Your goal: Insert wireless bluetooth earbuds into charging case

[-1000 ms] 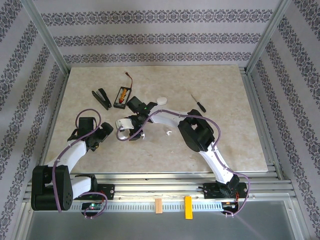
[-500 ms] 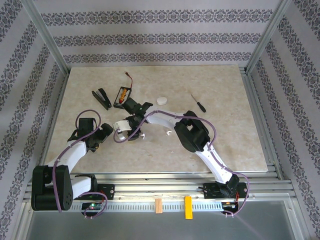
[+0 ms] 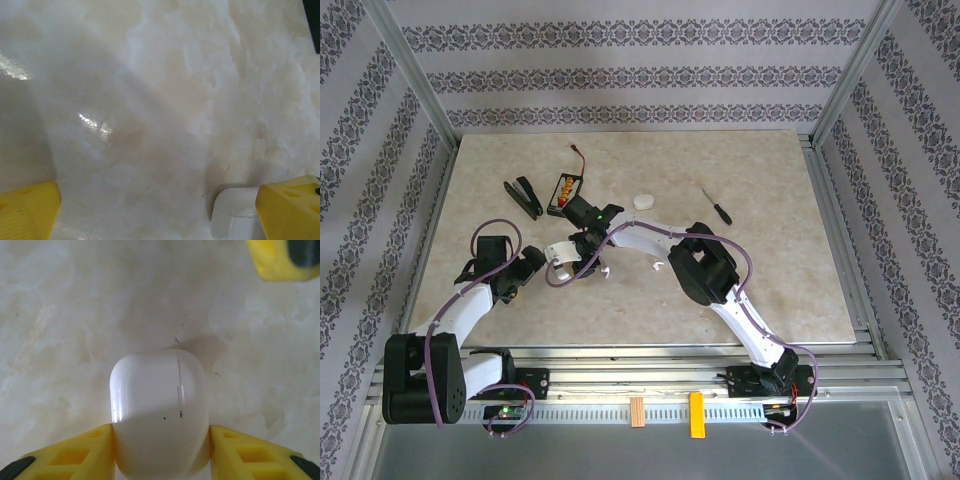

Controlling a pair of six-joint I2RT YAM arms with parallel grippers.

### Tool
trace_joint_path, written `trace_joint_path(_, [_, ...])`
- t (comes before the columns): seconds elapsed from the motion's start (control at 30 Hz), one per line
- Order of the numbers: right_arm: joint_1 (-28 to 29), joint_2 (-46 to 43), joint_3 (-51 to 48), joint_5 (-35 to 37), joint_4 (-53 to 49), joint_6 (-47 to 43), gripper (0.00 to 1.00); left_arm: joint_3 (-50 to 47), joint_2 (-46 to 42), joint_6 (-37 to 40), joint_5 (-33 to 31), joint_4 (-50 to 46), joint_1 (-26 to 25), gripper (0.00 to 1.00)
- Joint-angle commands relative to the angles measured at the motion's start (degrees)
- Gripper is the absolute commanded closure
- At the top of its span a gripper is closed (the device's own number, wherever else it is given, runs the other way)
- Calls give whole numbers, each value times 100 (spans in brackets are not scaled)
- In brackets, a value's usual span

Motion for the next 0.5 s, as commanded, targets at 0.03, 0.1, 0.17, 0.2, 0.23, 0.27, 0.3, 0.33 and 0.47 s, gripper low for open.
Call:
trace_joint_path(0.03, [-137, -380, -393, 8, 196, 211, 55, -22, -246, 168, -126, -82, 57, 1])
trace_joint_path(0.1, [-225, -600, -672, -4, 423, 364, 56, -31, -276, 193, 3, 12, 61, 1])
trace_joint_path(0.17, [-316, -812, -944, 56, 603, 467, 56, -48, -288, 226, 227, 199, 57, 1])
trace_joint_path(0.2, [-361, -922, -1077, 97, 681, 501, 56, -72, -287, 256, 432, 395, 61, 1])
trace_joint_path(0.23, [-405, -1013, -1195, 134, 744, 541, 56, -102, -291, 274, 619, 588, 49, 1])
trace_joint_path(0.27, [-446, -1124, -1340, 190, 831, 584, 56, -159, -300, 284, 906, 889, 46, 1])
trace_joint_path(0.3, [-519, -1239, -1487, 215, 898, 616, 56, -216, -302, 250, 1155, 1193, 32, 1])
trace_joint_path(0.33, [-574, -1350, -1619, 209, 966, 664, 56, -269, -319, 227, 1344, 1411, 12, 1])
trace_joint_path(0.47, [-820, -1905, -2280, 147, 1372, 821, 56, -365, -347, 183, 1824, 2098, -211, 1])
